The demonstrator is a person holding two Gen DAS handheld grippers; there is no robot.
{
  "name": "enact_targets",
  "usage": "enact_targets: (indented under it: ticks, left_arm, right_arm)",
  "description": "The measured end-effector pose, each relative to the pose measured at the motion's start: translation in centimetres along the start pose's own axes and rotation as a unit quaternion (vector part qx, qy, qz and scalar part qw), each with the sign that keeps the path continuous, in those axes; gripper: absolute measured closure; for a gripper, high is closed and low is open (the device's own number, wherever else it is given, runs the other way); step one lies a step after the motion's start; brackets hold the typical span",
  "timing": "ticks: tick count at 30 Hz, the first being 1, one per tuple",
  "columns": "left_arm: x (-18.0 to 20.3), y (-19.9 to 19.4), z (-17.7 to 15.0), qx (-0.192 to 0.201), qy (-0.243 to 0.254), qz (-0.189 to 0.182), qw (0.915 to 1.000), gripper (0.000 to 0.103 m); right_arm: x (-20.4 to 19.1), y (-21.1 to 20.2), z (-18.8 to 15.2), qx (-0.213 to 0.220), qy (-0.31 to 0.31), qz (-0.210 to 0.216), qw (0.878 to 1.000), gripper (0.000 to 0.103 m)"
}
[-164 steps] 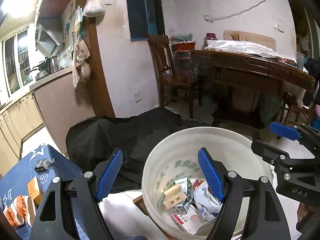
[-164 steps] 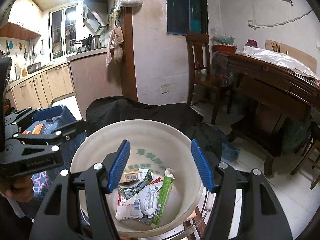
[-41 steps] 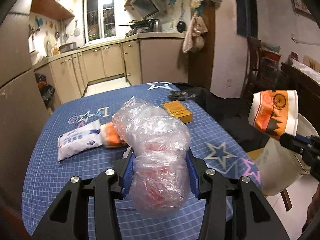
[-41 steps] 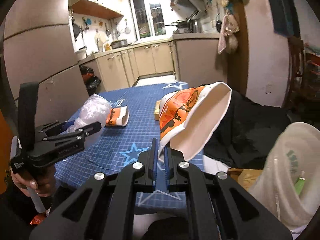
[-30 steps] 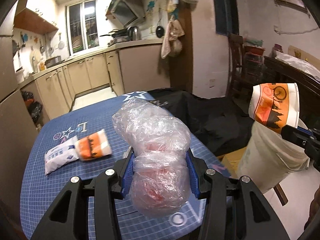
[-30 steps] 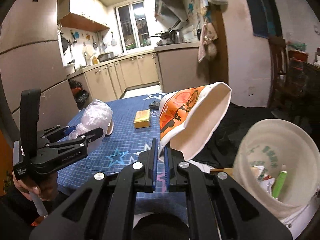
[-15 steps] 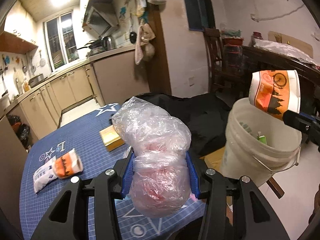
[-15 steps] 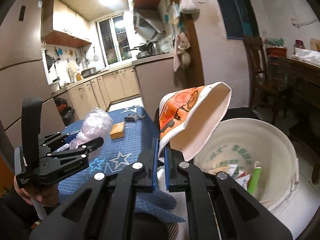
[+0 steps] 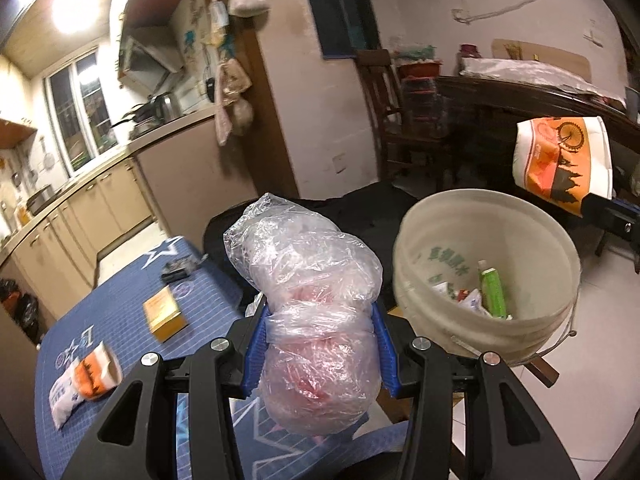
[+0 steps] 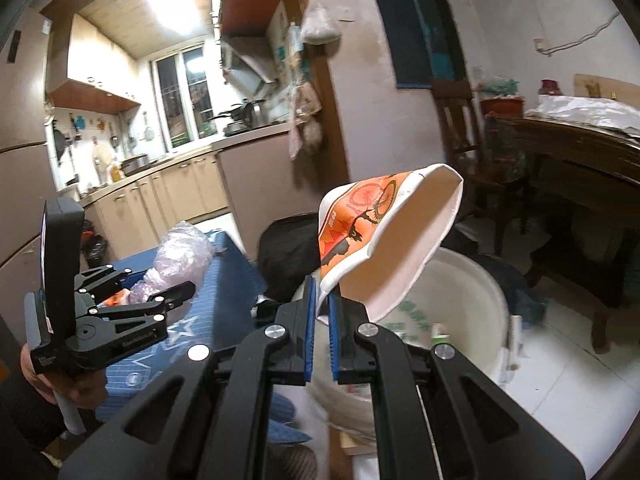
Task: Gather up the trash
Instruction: 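Carry the plastic bag and paper cup over the white bucket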
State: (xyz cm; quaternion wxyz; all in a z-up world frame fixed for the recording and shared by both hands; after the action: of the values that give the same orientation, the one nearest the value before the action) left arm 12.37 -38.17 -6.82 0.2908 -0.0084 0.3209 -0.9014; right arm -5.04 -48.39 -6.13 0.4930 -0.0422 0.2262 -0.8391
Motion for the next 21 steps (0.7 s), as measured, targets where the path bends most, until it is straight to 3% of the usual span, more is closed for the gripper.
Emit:
enact_targets:
  ticks: [7, 16, 21]
  left_arm:
    - [3.3, 2.6, 2.4, 0.000, 0.030, -0.076, 0.9967, 0.055]
    - [6.5, 6.0, 5.4, -0.003, 0.048, -0.197, 0.9793, 0.055]
    - [7.9, 8.1, 5.9, -0.011, 0.062, -0.212, 0.9752, 0.055]
  right_arm:
    - [3.5, -0.6, -0.3, 0.001, -0.011, -0.071, 0.997, 0.098]
    - [5.4, 1.5, -0.3, -0.025, -0.036, -0.110, 0.993, 0.098]
    - [5.5, 3.6, -0.2, -0.045, -0.056, -0.112, 0.991, 0.098]
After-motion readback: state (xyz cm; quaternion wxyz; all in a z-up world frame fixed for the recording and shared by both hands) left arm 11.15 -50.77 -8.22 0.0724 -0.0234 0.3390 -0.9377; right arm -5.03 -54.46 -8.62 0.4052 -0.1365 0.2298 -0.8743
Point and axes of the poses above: each gripper's, at about its wrist camera, not at the fingertips, and y roughly the way its jaws point, x to its right, z to its top, the point moved 1 cm from there along y, roughly the way its jaws point, and after that the axes turned 5 degrees about -z, right-handed, at the moved point
